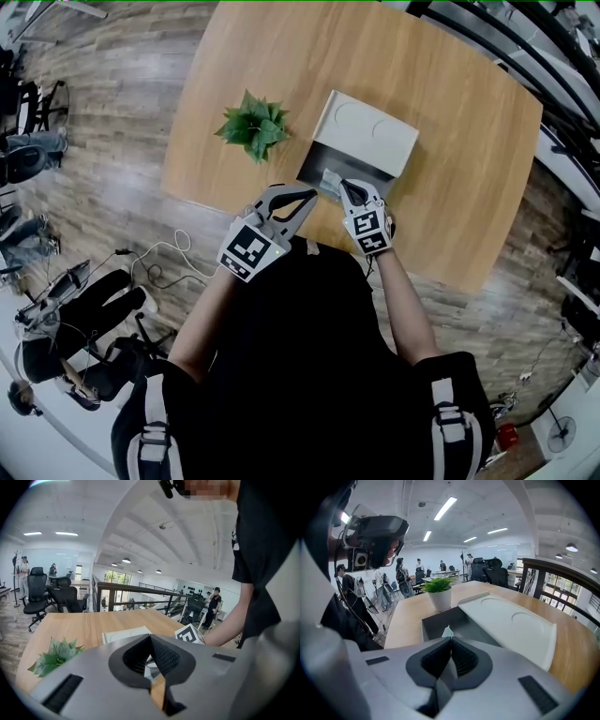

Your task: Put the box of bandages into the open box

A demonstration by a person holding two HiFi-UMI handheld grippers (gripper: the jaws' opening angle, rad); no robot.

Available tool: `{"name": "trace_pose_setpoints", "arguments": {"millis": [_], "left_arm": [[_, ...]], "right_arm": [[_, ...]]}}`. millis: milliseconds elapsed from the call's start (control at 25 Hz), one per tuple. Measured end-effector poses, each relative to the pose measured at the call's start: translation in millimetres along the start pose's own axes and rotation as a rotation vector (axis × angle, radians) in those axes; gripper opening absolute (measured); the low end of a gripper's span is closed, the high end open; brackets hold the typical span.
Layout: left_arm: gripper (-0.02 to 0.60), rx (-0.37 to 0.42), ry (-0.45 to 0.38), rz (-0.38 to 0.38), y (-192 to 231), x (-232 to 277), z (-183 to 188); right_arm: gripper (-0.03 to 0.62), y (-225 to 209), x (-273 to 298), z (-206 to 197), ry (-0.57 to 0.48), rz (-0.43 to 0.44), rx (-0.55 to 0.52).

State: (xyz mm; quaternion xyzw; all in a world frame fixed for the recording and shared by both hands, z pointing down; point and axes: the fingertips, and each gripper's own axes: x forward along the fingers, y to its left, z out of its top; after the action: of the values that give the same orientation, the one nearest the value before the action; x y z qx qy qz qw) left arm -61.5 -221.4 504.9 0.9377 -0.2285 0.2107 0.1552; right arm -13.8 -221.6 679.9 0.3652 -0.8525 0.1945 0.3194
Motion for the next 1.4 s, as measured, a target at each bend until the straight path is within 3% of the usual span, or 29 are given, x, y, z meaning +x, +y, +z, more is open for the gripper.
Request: {"name": "trace_pose_setpoints", "arguments": {"millis": [960,1080,1400], "left_arm": [[0.023,0.024,-0.002,-0.029,-5.4,-0.4,2.0],[0.023,0.025,-0.003,-0.029,-6.2,-1.0,2.0],[0.023,0.030,-0.007,-0.020,-8.9,-5.0,1.7]], "right_arm": [[0.034,-3.5,3.4,-10.5,0.072,-0.001,-0.049],[0.121,-1.8,5.4,-12.1,0.080,0.010,-0.053],[0.157,-1.6,7.0,-14.1,0.082,0.002,-0.057]]}}
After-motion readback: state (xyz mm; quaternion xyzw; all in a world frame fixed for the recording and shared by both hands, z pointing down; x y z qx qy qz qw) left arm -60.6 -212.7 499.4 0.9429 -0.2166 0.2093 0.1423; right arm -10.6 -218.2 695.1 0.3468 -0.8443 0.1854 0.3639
